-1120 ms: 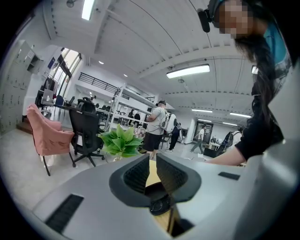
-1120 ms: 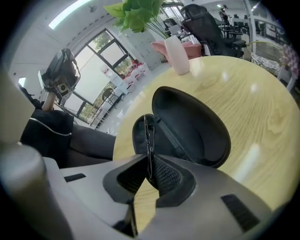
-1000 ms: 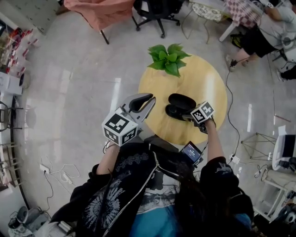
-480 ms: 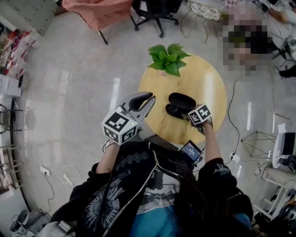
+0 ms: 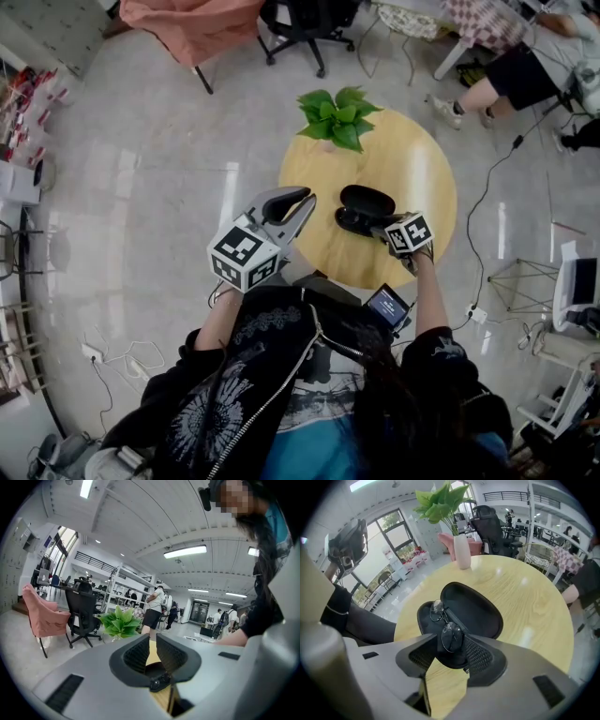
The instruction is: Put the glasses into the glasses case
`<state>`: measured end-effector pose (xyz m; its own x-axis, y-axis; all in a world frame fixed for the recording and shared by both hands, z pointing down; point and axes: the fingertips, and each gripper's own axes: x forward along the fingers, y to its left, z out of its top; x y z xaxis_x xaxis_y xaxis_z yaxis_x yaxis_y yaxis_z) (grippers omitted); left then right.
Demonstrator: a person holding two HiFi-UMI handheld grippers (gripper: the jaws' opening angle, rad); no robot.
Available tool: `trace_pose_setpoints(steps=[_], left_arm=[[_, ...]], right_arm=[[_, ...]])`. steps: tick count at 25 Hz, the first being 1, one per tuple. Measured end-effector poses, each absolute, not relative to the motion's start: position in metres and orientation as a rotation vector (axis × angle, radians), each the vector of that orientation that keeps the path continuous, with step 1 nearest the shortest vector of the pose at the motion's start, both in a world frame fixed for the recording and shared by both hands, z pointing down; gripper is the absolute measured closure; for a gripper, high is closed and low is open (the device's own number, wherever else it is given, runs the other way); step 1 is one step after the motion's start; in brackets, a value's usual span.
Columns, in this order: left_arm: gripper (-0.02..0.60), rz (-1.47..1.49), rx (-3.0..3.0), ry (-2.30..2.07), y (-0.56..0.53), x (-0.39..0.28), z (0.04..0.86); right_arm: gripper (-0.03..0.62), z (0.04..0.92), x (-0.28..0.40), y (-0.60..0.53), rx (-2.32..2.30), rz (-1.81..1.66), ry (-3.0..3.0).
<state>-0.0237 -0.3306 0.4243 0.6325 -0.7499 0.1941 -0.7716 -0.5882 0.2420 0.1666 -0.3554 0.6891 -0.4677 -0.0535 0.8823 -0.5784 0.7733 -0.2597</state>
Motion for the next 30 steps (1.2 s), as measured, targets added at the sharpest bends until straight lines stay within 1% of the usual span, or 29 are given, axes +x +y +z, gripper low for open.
trace_pose_setpoints(steps=[9,13,23,30], left_arm=[[0.535,0.112,2.591,-1.156,-0.324,-0.016,0.421],[0.535,0.125,2.617,-1.098,-0.322,-0.008,0.421],[0.535,0.161,2.679,-0.913,-0.306,0.009,0.426],[0.535,0.180,2.746,-0.770,-0.288,0.012,0.419]], right_arm=[[0.416,0.639,0.169,-0.360,0.751,0.759,-2.160],[0.434,0.601,0.163,-0.356,0.868,0.719,-2.254],[0.445,0.511,0.124,-0.320,1.079,0.740,-2.529],[0.473,0.462,0.095,-0.296,1.212,0.717,-2.659]])
